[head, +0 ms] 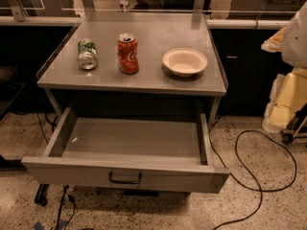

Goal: Close top drawer

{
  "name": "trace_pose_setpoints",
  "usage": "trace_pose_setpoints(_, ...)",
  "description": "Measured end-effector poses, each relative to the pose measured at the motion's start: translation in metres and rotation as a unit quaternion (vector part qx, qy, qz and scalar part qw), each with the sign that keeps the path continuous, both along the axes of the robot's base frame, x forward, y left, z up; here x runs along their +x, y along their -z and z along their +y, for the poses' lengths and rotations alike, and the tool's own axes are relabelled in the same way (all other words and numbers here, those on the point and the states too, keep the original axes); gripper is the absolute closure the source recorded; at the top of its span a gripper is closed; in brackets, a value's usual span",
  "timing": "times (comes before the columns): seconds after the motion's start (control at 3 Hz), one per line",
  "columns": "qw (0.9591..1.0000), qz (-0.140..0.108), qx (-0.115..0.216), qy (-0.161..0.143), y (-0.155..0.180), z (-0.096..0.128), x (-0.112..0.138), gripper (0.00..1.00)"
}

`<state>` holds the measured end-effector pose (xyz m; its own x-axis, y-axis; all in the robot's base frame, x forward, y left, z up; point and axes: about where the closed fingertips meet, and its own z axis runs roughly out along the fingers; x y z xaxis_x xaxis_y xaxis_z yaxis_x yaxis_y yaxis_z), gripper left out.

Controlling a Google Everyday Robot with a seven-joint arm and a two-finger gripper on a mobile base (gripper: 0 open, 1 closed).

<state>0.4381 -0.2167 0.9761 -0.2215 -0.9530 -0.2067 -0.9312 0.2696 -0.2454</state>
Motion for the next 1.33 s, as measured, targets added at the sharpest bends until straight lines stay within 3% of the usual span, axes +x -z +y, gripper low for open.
trace_pose_setpoints(0.33, 1.0, 0.0, 0.0, 0.0, 0.0, 0.0, 0.0, 0.0)
trace_pose_setpoints(0.67, 1.0, 0.0, 0.0, 0.0, 0.0, 0.0, 0.0, 0.07)
trace_pose_setpoints(1.33, 1.0, 0.0, 0.0, 0.0, 0.0, 0.0, 0.0, 0.51)
